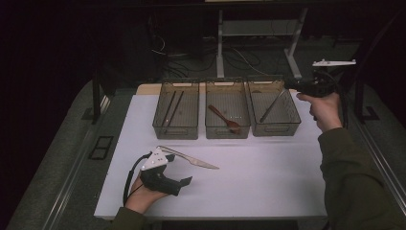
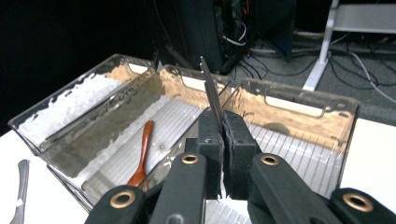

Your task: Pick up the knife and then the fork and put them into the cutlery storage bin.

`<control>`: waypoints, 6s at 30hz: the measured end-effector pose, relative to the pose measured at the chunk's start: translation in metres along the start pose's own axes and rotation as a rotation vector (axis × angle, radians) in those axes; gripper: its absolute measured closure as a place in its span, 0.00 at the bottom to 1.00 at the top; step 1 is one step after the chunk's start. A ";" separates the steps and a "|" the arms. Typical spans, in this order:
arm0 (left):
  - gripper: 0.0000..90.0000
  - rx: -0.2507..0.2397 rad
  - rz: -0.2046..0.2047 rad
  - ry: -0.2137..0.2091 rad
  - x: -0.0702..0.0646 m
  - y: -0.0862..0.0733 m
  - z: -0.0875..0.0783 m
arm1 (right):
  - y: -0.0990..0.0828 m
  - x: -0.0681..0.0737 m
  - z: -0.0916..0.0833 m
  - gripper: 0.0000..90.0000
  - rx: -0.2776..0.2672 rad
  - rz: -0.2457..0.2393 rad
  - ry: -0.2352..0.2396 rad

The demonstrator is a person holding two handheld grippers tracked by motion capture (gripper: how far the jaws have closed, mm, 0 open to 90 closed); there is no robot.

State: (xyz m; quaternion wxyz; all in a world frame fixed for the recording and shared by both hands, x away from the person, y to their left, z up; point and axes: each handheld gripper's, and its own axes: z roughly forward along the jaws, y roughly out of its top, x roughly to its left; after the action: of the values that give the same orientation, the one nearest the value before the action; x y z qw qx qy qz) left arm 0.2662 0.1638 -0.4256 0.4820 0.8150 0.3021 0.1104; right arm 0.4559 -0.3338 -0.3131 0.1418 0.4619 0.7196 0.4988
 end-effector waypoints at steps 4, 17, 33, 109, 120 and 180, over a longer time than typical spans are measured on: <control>0.00 -0.001 0.005 0.001 -0.001 0.000 0.001 | -0.003 -0.001 0.009 0.96 0.024 0.010 0.004; 0.00 -0.001 0.007 -0.007 -0.002 0.000 0.002 | -0.026 -0.012 0.038 0.95 0.127 0.067 0.021; 0.00 0.005 0.009 -0.024 -0.004 0.000 0.007 | -0.043 -0.027 0.060 0.84 0.204 0.037 -0.141; 0.76 0.179 0.069 0.162 0.049 0.029 0.025 | -0.204 0.093 -0.049 0.19 0.090 -0.138 0.082; 0.99 0.294 0.038 0.216 0.082 0.027 0.045 | -0.206 0.091 -0.047 0.19 0.107 -0.142 0.096; 0.84 0.277 0.061 -0.053 0.021 0.001 -0.002 | -0.209 0.093 -0.046 0.19 0.127 -0.164 0.116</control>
State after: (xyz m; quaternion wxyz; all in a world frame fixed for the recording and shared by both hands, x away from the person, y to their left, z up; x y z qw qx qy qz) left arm 0.2823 0.1776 -0.4255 0.3692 0.8851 0.2767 0.0610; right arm 0.2661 -0.3017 -0.4447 0.1105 0.3798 0.7922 0.4648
